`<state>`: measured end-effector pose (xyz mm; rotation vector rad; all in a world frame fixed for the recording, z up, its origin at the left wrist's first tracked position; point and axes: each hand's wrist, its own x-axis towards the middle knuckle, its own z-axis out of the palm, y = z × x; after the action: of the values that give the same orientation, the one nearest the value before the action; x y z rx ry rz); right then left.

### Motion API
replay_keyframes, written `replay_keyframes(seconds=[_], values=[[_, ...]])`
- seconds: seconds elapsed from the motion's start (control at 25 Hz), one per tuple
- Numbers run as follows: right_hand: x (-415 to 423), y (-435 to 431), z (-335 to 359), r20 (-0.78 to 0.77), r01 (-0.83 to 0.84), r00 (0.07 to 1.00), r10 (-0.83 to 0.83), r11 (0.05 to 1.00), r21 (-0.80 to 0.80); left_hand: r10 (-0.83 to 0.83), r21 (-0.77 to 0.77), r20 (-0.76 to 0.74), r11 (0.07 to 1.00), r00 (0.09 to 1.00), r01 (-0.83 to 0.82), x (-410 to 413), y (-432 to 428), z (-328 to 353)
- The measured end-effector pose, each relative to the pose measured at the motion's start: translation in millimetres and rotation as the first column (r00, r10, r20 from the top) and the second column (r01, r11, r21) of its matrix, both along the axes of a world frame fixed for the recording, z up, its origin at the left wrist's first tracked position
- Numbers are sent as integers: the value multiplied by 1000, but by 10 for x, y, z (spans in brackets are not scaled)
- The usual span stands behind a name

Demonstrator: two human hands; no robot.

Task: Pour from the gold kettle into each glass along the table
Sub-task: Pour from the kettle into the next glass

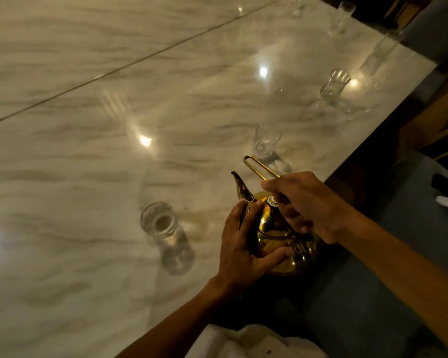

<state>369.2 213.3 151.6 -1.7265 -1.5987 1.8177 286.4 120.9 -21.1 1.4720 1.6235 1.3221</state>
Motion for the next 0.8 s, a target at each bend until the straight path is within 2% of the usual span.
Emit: replay_keyframes(seconds=[0.24, 0.44, 0.64, 0.8], values=[[562, 845, -8, 18, -91, 996, 91, 996, 12, 51, 61, 60, 997, 997, -54, 658, 876, -50], [824, 1340, 74, 68, -150, 987, 148, 988, 29, 87, 20, 108, 996, 990, -90, 1026, 1308, 146], [859, 1682, 69, 84, -172, 982, 171, 985, 1, 99, -6, 78, 995, 992, -99, 1078, 1594, 174], [737, 1864, 66, 130, -162, 978, 163, 987, -24, 93, -61, 116, 994, 989, -86, 1058, 1692, 158]])
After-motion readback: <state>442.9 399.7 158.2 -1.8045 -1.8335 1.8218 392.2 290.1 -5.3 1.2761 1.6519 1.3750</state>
